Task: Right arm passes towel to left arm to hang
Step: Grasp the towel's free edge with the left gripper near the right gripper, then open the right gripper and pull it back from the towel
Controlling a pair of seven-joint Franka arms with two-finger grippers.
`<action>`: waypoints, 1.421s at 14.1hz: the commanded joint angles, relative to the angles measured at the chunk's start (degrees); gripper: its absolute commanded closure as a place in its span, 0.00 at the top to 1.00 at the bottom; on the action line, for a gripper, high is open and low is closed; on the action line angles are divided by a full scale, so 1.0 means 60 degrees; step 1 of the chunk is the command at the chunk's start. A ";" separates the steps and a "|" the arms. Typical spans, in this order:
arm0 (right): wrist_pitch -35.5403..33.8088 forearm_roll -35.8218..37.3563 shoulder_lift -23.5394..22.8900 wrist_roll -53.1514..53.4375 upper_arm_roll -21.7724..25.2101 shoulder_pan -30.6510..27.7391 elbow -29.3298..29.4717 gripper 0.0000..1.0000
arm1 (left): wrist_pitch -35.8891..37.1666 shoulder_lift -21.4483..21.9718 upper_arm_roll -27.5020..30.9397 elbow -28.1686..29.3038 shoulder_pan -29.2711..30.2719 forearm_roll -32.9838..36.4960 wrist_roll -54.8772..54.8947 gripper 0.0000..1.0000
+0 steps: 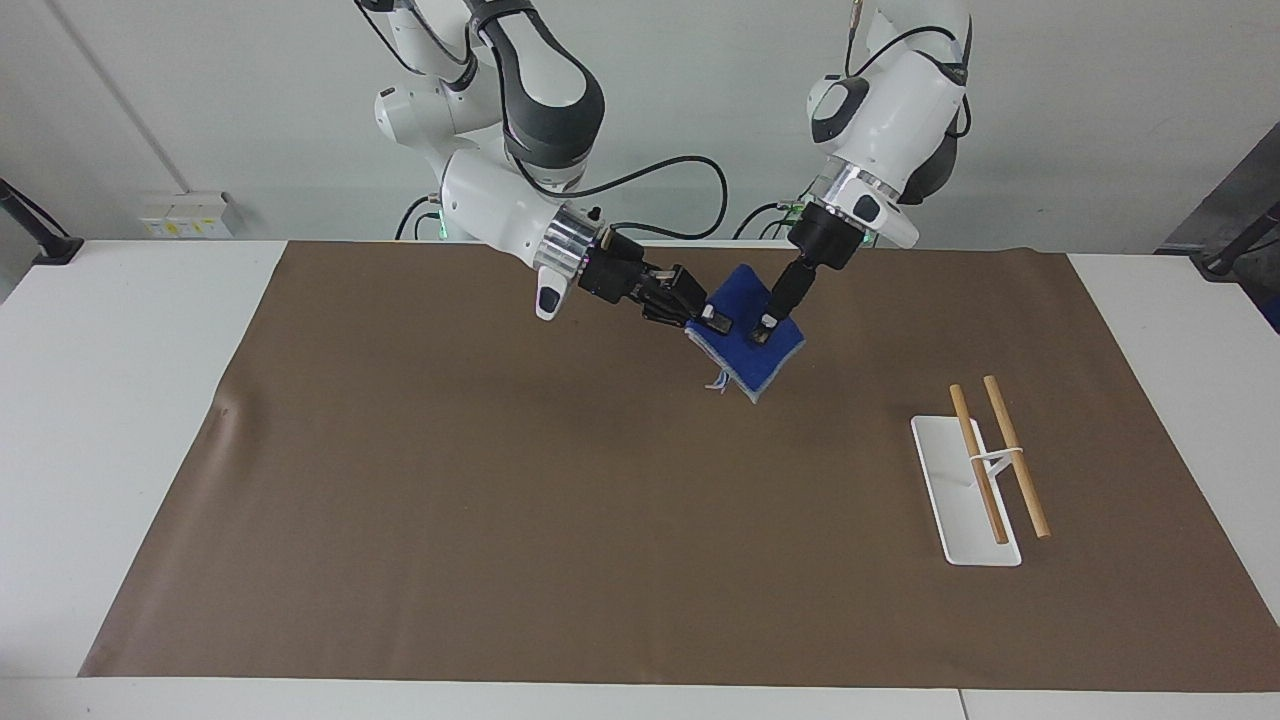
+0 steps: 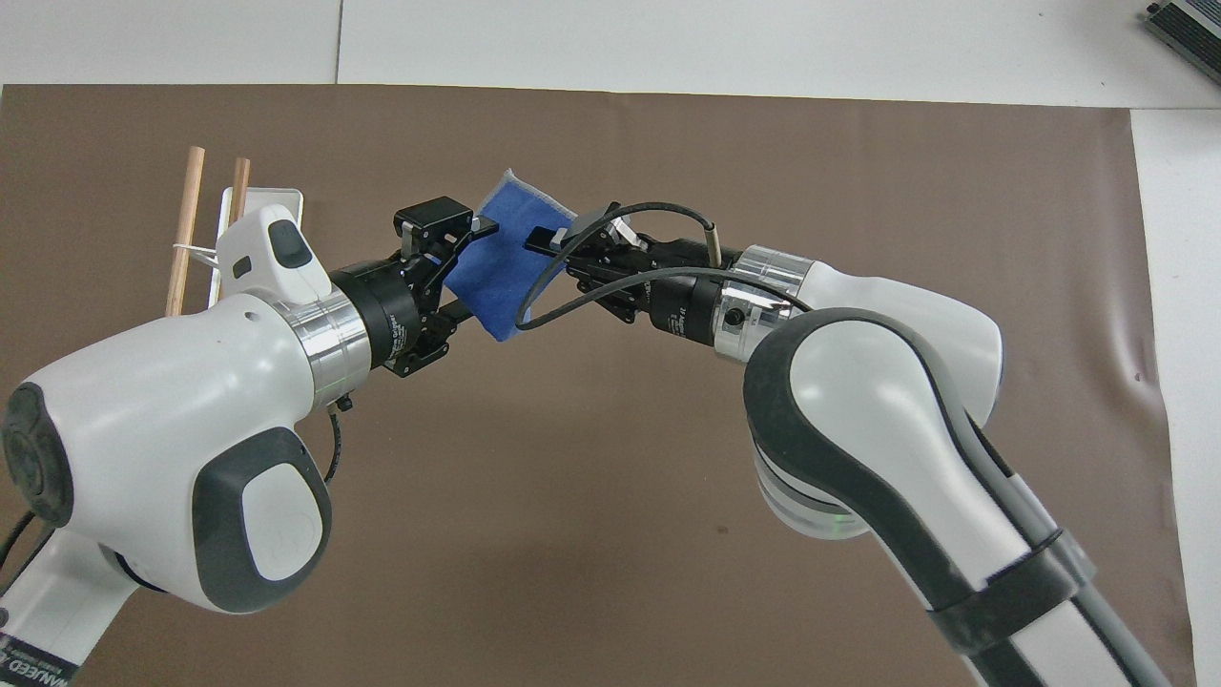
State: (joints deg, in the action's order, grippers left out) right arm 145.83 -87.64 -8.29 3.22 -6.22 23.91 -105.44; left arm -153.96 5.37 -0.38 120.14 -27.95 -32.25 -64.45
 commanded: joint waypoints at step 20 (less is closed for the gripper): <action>0.0378 0.6906 -0.0040 0.0298 0.0027 -0.1156 -0.0473 1.00 | -0.0721 -0.0206 0.0123 0.0189 0.0966 -0.0119 0.0736 0.00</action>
State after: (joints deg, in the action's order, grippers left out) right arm 147.82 -54.55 -8.93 4.10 -5.58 19.28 -107.08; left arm -156.18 4.28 0.71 119.74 -23.51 -32.28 -61.37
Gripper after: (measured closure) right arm 0.000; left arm 0.978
